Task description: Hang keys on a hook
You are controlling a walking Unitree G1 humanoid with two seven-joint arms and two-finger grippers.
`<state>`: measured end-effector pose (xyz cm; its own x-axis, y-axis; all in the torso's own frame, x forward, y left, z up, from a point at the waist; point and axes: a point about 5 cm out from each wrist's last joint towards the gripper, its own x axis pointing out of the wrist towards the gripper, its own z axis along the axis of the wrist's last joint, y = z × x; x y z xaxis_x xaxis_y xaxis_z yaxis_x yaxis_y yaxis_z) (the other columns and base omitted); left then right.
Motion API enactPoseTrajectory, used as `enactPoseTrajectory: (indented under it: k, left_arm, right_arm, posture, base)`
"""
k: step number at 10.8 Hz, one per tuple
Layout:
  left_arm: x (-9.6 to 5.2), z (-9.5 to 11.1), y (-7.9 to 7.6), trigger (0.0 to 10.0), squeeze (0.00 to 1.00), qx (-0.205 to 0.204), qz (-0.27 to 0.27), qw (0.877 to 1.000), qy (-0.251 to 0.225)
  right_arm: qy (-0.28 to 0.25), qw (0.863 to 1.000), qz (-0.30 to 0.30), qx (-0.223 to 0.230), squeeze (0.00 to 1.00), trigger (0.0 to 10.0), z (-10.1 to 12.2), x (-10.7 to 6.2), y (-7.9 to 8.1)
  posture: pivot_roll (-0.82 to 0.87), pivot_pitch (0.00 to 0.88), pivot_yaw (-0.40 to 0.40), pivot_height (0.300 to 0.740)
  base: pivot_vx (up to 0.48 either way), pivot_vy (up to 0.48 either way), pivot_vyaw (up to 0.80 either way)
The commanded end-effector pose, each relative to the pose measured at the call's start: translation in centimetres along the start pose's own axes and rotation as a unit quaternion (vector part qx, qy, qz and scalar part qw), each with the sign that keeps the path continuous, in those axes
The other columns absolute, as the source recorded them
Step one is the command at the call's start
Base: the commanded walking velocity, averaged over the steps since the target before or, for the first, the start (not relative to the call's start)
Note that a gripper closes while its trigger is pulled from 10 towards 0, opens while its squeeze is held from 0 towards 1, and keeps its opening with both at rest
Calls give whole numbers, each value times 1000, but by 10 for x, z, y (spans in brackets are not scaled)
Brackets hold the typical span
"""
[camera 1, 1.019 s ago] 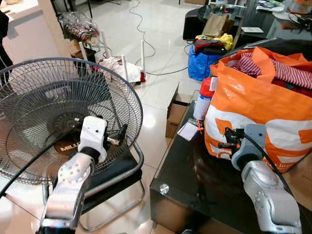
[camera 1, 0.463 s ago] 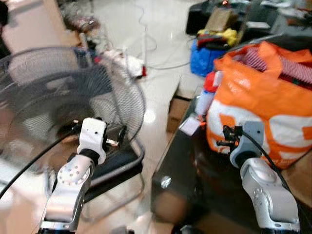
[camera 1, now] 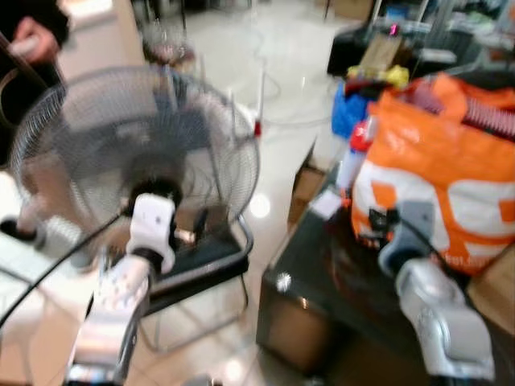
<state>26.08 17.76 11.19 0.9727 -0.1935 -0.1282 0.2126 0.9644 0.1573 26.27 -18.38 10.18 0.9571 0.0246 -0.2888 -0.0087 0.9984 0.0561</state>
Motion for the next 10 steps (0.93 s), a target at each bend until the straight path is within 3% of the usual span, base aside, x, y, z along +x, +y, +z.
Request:
enactPoseTrajectory:
  k: [1, 7, 10]
  left_arm:
    - [2, 2, 0, 10000, 47, 2, 2, 1000, -2]
    - [5, 5, -2, 10000, 47, -3, 8, 1000, -10]
    - [8, 5, -1, 10000, 47, -6, 10, 1000, -12]
  right_arm:
    - [-6, 1000, -7, -2, 0, 10000, 3, 0, -4]
    - [-11, 1000, -4, -9, 0, 10000, 9, 6, -5]
    - [-14, 1000, -3, -13, 0, 10000, 10, 7, -5]
  posture:
    - [-34, 0, -3, 740]
    - [-35, 0, -13, 740]
    - [-44, 0, -10, 740]
  base:
    - [0, 0, 0]
    - [-160, 0, 0]
    - [0, 0, 0]
